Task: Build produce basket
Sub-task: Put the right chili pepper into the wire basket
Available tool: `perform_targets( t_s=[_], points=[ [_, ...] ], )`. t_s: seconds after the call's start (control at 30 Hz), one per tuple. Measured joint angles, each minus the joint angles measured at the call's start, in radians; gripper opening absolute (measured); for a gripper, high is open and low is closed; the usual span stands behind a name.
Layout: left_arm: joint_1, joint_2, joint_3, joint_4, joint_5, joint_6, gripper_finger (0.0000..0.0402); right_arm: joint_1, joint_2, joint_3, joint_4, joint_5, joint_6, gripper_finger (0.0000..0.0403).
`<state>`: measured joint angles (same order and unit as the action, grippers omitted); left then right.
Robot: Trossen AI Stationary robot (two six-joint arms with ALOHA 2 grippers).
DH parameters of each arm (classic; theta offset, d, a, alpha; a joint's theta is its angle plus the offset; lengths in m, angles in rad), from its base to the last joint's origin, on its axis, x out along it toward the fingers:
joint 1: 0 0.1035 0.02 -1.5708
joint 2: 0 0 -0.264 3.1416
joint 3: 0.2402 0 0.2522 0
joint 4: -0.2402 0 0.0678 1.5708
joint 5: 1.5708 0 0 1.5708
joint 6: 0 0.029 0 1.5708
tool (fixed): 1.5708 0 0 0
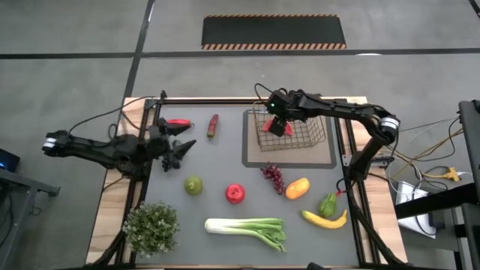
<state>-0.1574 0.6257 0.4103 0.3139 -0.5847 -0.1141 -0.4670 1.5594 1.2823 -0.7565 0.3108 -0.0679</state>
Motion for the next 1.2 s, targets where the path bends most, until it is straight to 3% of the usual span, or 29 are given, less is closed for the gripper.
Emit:
perform_targets(
  t_s=[0.13, 0.33, 0.6, 0.9, 1.2],
  points=[
    [0.001, 0.12, 0.03, 0.0, -0.094, -0.112, 0.0301, 0.046, -0.1, -0.015, 0.008, -0.056, -0.003, 0.0196],
    [0.011, 0.297, 0.11, -0.02, -0.11, -0.209, 0.0301, 0.142, -0.28, -0.127, 0.139, -0.141, -0.032, 0.0196],
    [0.092, 0.474, 0.294, -0.278, -0.102, -0.318, 0.0301, 0.237, -0.531, -0.36, 0.358, -0.268, -0.078, 0.0196],
    [0.249, 0.649, 0.466, -0.586, 0.042, -0.459, 0.0301, 0.267, -0.733, -0.565, 0.492, -0.267, -0.101, 0.0196],
    [0.447, 0.841, 0.578, -0.723, 0.163, -0.482, 0.0301, 0.267, -0.847, -0.724, 0.666, -0.267, -0.127, 0.0196]
  ],
)
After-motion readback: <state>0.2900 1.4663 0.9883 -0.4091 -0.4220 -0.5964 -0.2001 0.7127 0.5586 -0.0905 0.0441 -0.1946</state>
